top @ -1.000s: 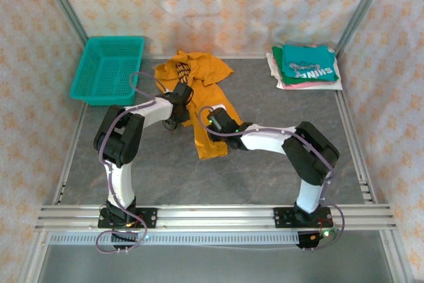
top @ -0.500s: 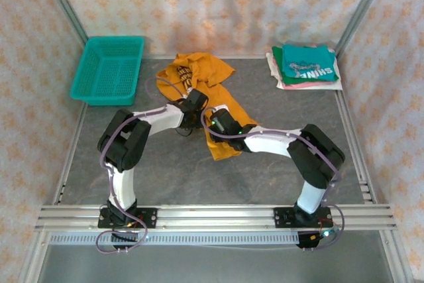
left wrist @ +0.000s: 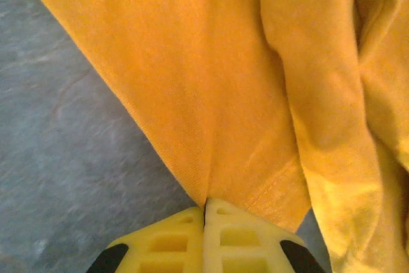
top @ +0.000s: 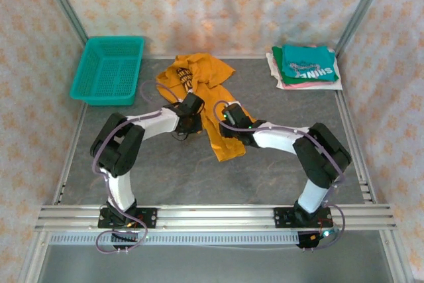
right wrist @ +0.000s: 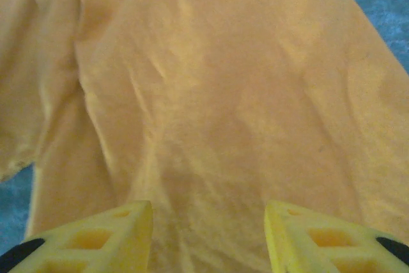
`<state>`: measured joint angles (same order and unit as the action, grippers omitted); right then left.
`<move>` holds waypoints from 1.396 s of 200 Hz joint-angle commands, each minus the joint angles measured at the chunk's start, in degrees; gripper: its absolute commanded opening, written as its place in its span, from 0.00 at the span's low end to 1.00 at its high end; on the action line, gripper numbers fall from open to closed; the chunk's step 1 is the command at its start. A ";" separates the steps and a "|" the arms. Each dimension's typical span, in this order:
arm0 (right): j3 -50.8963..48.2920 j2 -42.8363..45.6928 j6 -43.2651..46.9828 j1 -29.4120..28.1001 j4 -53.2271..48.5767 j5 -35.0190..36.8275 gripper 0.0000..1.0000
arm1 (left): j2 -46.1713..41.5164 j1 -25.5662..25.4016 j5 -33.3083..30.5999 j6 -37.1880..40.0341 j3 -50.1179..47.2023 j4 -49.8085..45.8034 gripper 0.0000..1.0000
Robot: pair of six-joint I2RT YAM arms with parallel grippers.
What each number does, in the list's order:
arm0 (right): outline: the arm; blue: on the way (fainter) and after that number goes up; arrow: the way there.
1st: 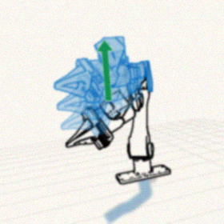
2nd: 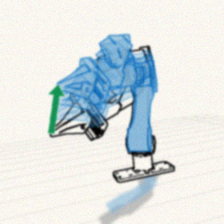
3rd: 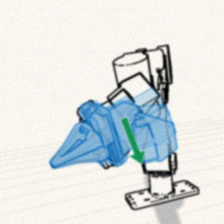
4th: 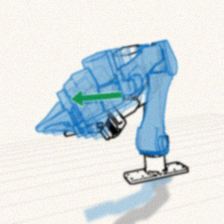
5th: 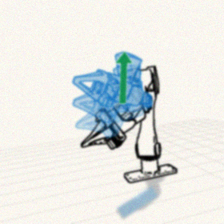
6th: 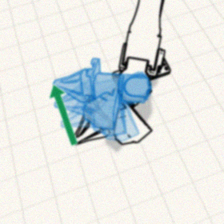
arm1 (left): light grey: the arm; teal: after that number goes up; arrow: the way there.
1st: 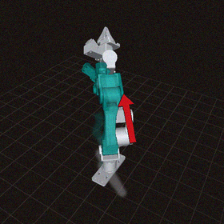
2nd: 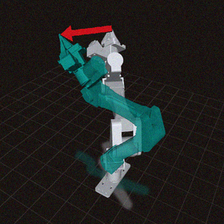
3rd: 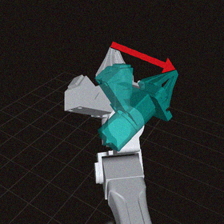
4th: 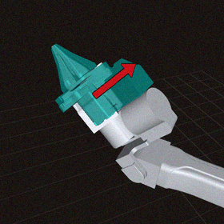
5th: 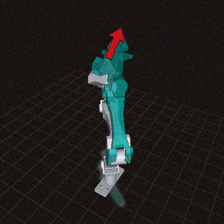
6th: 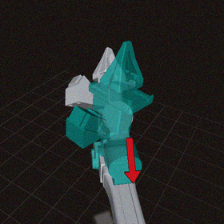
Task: Fold and stack the t-shirts
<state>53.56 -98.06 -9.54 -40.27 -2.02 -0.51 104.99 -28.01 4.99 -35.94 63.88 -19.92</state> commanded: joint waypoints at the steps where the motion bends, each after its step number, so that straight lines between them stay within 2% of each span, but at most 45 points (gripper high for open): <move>1: -1.99 4.24 5.31 -0.78 -6.78 -4.51 0.51 | -5.77 2.70 -2.09 1.27 -3.83 -3.42 0.00; 39: -5.48 8.26 9.84 -2.80 -7.24 -4.67 0.51 | -10.20 4.88 -3.75 2.57 -7.74 -4.51 0.00; 62: -3.51 6.81 10.09 -4.76 -8.12 -3.40 0.52 | -11.14 5.69 -2.89 2.48 -8.77 -4.18 0.00; 129: 0.16 2.05 7.68 -16.56 -6.39 -3.22 0.56 | -10.87 5.69 -1.73 2.28 -11.10 -1.49 0.00; 166: 2.08 -2.84 5.92 -18.37 -5.89 2.01 0.53 | -11.79 5.69 -2.25 1.61 -13.06 0.35 0.00; 172: 2.14 -3.36 5.81 -18.44 -5.87 2.42 0.51 | -12.11 5.69 -2.63 1.43 -13.40 0.57 0.00; 190: 2.75 -4.95 5.45 -18.44 -6.74 2.55 0.32 | -12.46 5.94 -3.17 1.49 -13.92 0.52 0.00; 203: 3.27 -5.28 5.50 -18.44 -8.33 3.85 0.22 | -12.53 6.19 -3.53 1.55 -13.91 0.20 0.00; 229: 2.78 -0.84 4.85 -17.26 -9.64 7.84 0.01 | -13.14 7.08 -4.60 1.58 -14.43 -0.68 0.00; 240: 3.29 1.35 4.16 -15.51 -11.11 7.76 0.00 | -13.53 7.74 -4.82 1.62 -14.95 -0.95 0.00; 279: 5.18 9.12 4.52 -6.37 -16.75 3.53 0.05 | -17.76 10.73 -7.04 2.54 -17.74 -2.51 0.00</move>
<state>56.21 -95.35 -5.06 -51.96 -13.85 2.98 91.02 -19.27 2.31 -34.46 48.07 -20.01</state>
